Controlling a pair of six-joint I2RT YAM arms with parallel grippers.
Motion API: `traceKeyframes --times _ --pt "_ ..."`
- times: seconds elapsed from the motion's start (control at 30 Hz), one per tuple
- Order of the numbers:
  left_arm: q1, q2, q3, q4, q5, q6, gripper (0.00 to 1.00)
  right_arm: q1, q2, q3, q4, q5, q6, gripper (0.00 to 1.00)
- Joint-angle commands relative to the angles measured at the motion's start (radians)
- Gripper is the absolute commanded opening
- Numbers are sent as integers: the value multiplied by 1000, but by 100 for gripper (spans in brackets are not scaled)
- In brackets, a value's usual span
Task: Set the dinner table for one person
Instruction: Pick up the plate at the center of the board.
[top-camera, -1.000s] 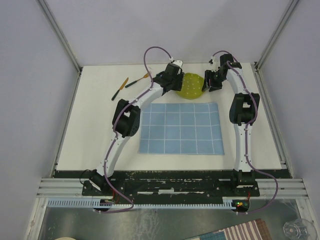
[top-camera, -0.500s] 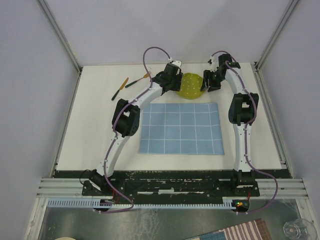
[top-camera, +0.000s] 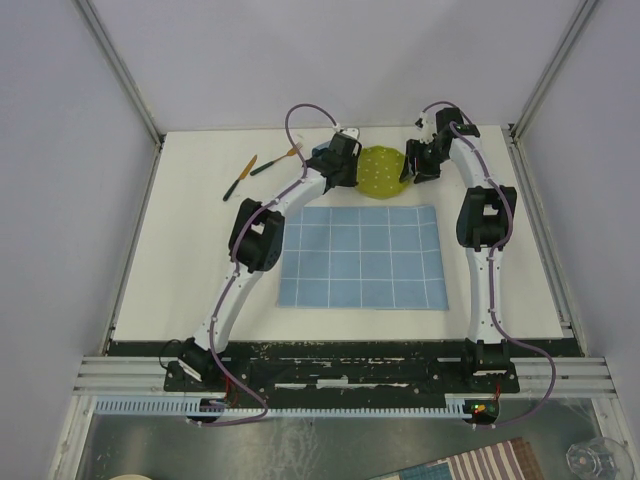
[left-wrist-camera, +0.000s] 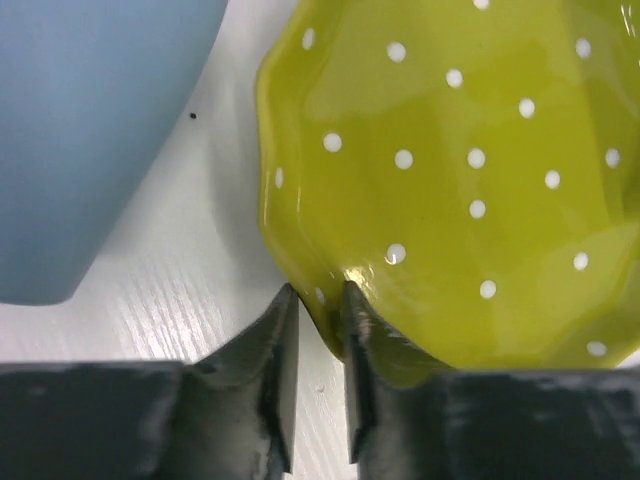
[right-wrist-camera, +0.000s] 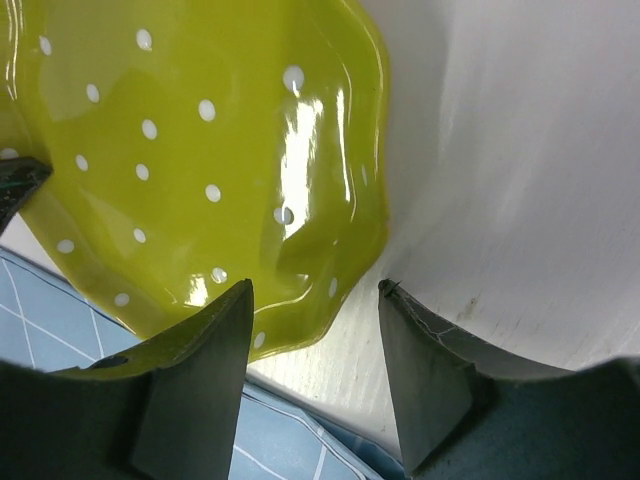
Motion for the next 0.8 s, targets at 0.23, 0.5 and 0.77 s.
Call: traceKeyframes --times 0.23,0.5,0.77 --pt "9 25 24 -14 37 -8 3 5 4 36 41 -39 26 2" --pt "10 13 24 -10 43 -13 3 7 -12 8 56 -52 28 2" --pt "13 -48 64 -4 29 48 3 23 -76 52 34 -23 -18 2"
